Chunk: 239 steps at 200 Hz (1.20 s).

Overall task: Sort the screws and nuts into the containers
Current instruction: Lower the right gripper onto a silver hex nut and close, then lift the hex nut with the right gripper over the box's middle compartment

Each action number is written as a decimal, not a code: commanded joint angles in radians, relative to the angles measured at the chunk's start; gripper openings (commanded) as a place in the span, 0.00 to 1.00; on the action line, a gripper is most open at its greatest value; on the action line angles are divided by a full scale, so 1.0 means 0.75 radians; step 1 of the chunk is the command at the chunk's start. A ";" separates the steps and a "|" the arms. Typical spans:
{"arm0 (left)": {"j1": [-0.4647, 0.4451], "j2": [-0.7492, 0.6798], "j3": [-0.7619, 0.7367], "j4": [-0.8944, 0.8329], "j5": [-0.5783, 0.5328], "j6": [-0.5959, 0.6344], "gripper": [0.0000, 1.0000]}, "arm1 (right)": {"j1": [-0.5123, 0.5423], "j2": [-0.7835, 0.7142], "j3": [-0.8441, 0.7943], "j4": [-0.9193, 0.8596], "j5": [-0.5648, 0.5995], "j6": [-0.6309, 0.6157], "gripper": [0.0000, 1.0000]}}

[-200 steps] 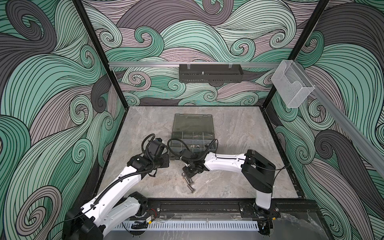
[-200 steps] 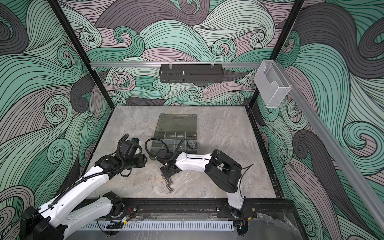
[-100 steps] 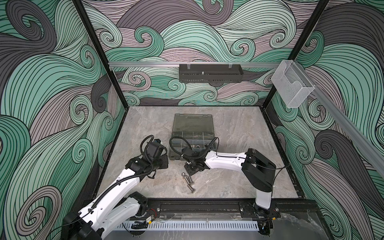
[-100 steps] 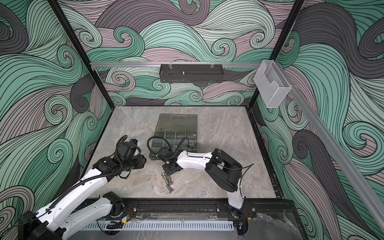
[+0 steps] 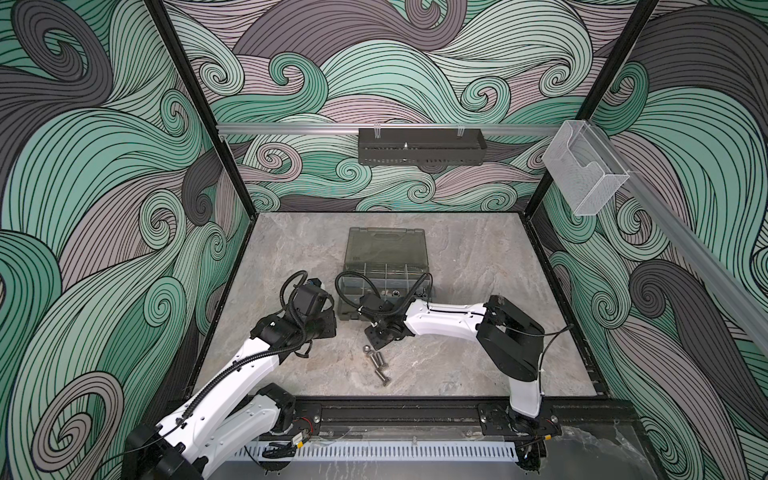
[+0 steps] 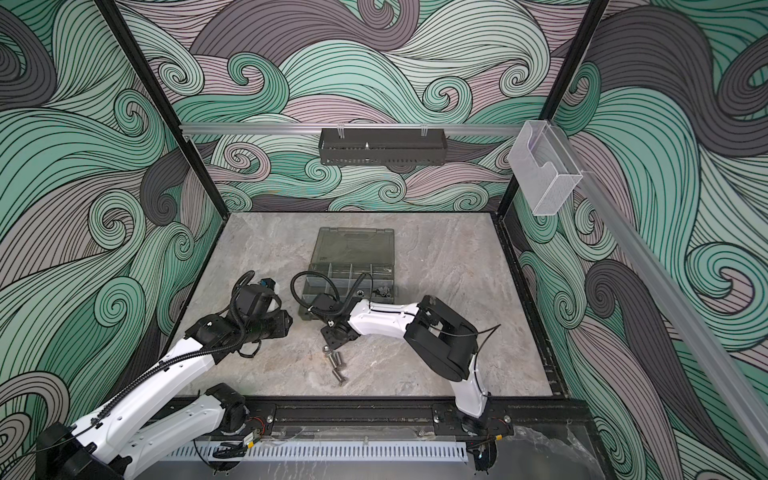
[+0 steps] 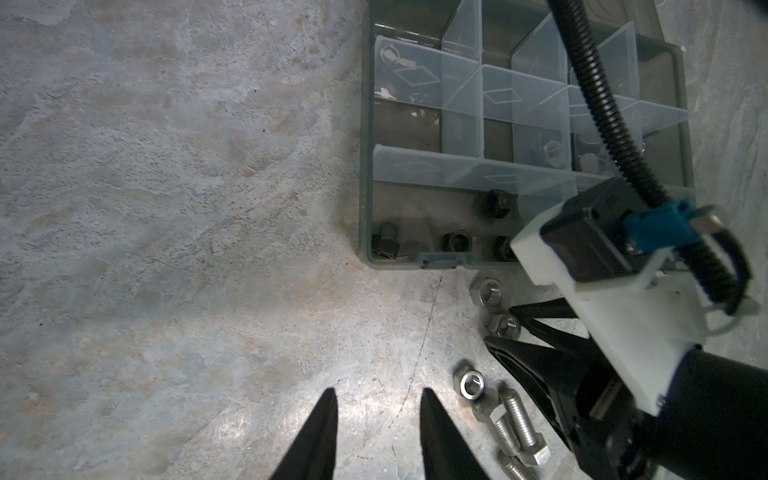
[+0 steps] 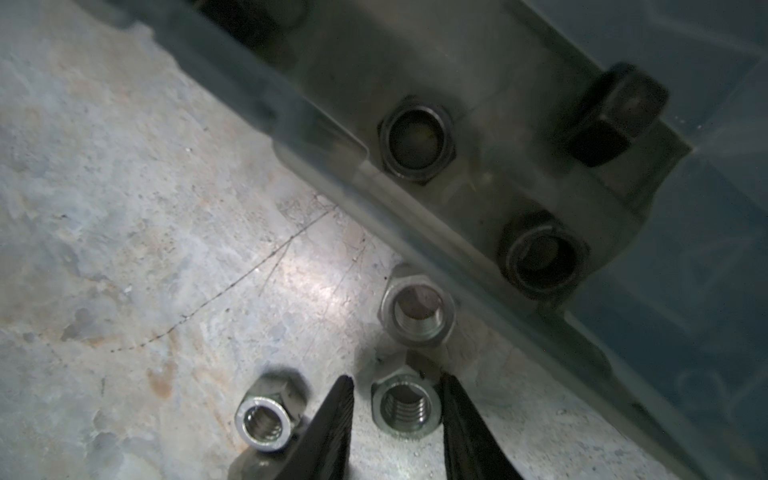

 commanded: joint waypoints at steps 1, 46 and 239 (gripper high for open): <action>0.013 -0.020 -0.002 -0.022 -0.011 -0.016 0.37 | -0.002 0.034 0.017 -0.043 0.021 0.006 0.36; 0.013 -0.026 -0.014 -0.018 -0.011 -0.018 0.37 | -0.004 0.041 0.005 -0.070 0.085 0.002 0.30; 0.013 -0.033 -0.030 -0.015 0.014 -0.034 0.37 | -0.118 -0.291 0.047 -0.107 0.120 -0.139 0.22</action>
